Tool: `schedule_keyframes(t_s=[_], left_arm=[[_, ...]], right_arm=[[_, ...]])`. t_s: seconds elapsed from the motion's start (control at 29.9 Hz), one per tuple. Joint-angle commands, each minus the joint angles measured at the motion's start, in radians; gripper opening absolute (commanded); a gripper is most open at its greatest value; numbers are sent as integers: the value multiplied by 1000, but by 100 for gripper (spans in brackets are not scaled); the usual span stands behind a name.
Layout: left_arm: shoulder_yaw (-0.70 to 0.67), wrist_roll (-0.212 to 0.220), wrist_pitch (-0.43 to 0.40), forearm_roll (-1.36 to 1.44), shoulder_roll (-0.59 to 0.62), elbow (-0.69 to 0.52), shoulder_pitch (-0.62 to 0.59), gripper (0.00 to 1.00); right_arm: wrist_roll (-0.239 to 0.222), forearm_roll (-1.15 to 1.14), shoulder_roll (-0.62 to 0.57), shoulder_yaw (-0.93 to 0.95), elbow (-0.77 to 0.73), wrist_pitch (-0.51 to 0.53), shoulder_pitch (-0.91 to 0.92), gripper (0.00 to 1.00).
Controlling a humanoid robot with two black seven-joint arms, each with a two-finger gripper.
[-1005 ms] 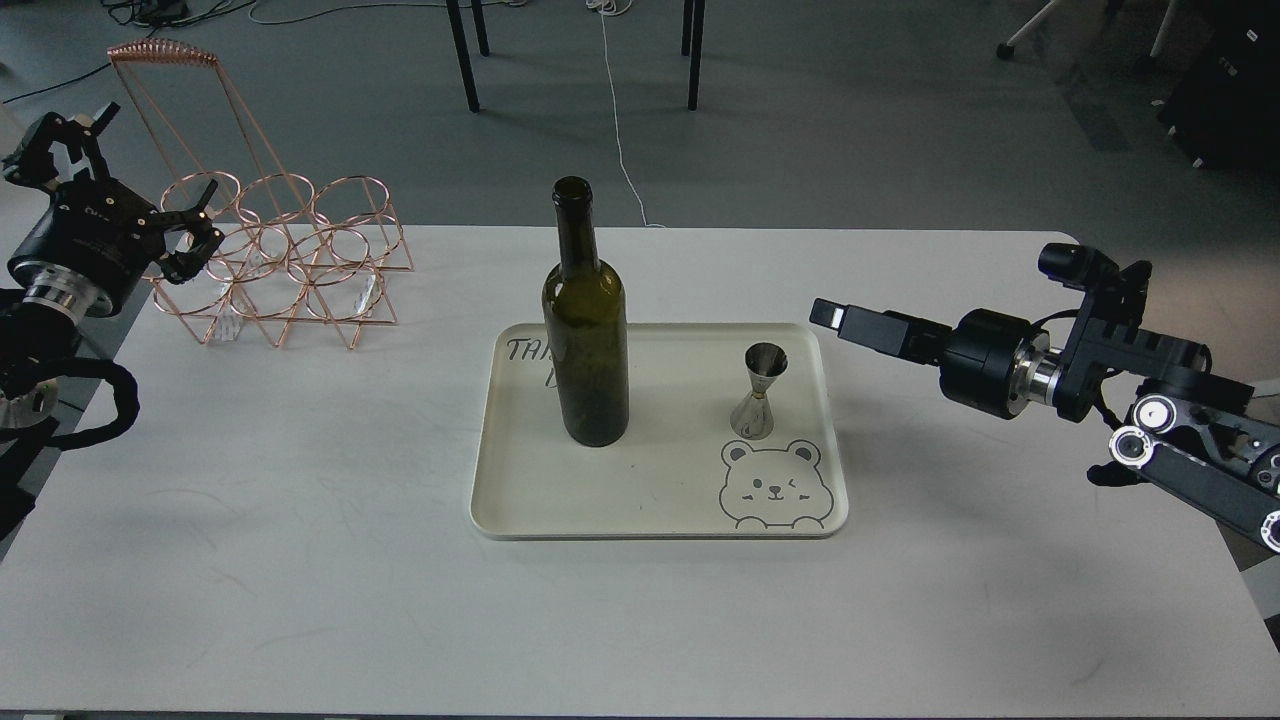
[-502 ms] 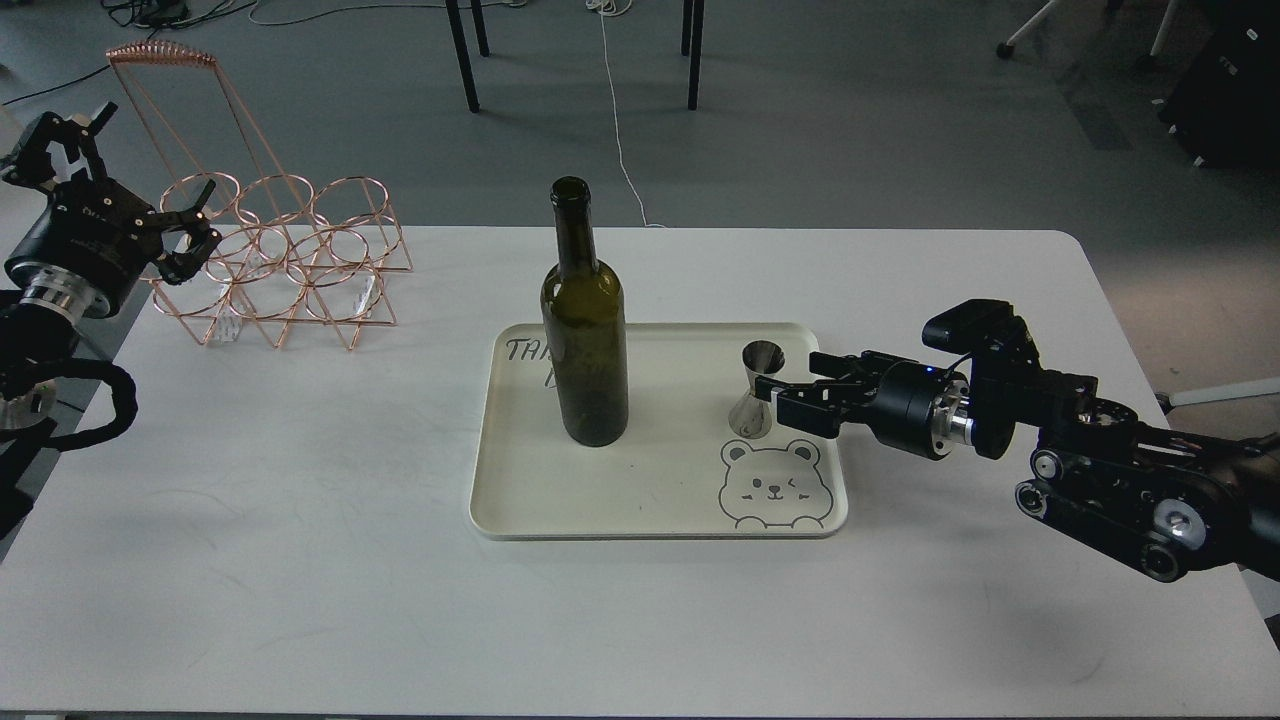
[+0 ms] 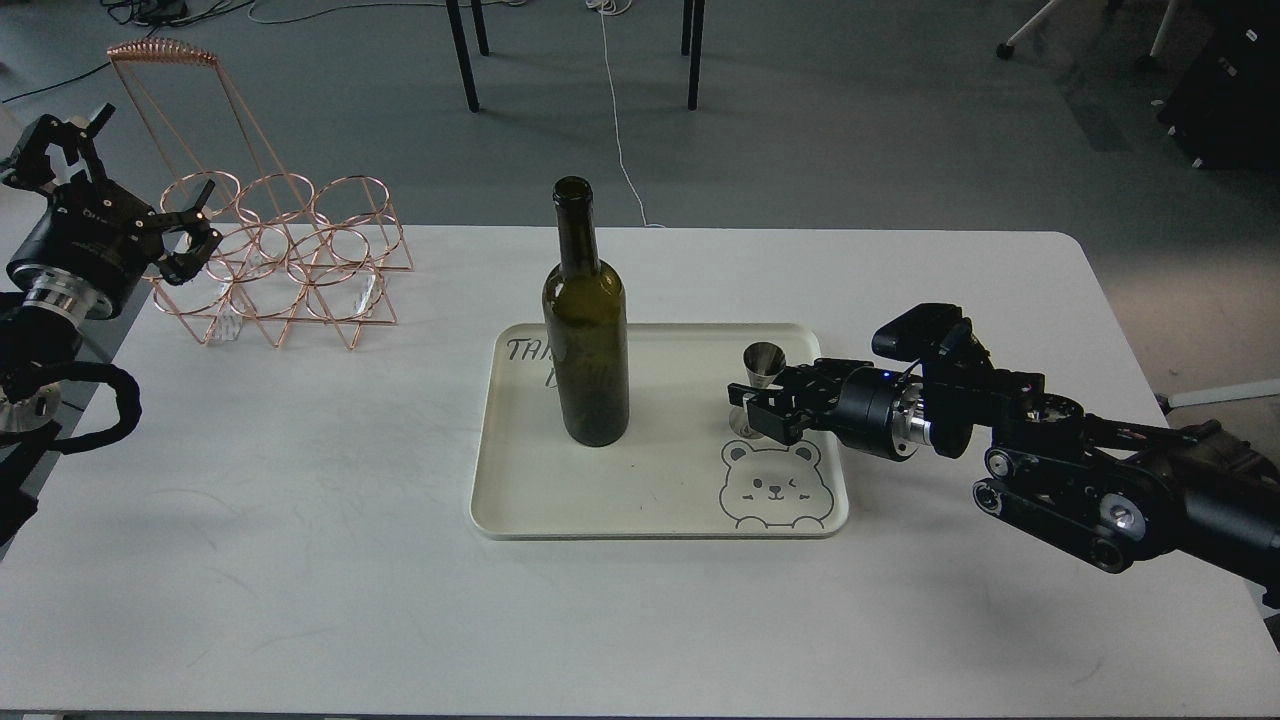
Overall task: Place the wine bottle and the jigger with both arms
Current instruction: 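Close the right gripper around the metal jigger, then lift the jigger with the right gripper and carry it off the tray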
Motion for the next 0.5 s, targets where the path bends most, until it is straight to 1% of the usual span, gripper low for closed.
schedule_keyframes(t_s=[0.0,0.13,0.3,0.47], left_arm=[[0,-3,0,0,0,0,0,98],[1,-3,0,0,0,5,0,99],[0,-3,0,0,0,5,0,98],[0,-3,0,0,3,5,0,99]], right_arm=[[0,-2,1,-1,-2,1,2,47],[0,-2,2,-1,-8,1,0,38],[0,-2,7,-3,-8,2,0,18],[0,-3,7,-27,-6,4,16,1]])
